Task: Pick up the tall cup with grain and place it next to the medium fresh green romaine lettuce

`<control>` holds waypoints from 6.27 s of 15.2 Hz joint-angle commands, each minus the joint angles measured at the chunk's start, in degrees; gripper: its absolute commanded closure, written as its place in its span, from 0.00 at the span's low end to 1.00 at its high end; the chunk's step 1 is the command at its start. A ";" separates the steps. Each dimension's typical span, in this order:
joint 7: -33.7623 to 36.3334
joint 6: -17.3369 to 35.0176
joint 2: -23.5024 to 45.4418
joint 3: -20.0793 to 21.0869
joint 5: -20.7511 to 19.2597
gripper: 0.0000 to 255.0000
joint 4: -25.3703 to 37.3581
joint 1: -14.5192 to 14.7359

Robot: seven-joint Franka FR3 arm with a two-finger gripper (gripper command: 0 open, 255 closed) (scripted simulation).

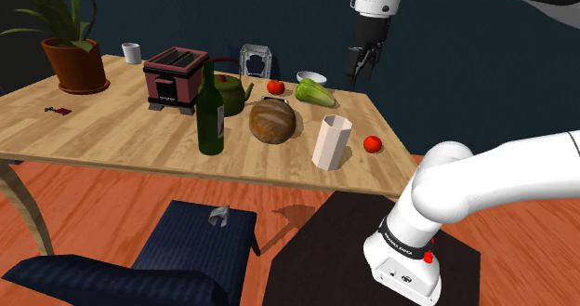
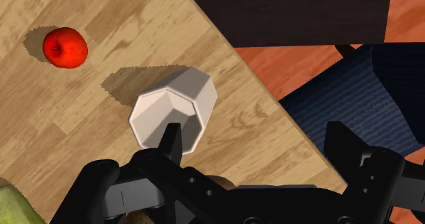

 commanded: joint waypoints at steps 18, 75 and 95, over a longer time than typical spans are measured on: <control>-8.51 39.60 6.68 -13.67 -4.13 0.00 -24.18 -1.75; -9.00 16.78 4.40 -10.70 -1.29 1.00 -3.60 -0.43; -14.28 9.25 16.74 -14.68 -0.73 1.00 16.67 0.31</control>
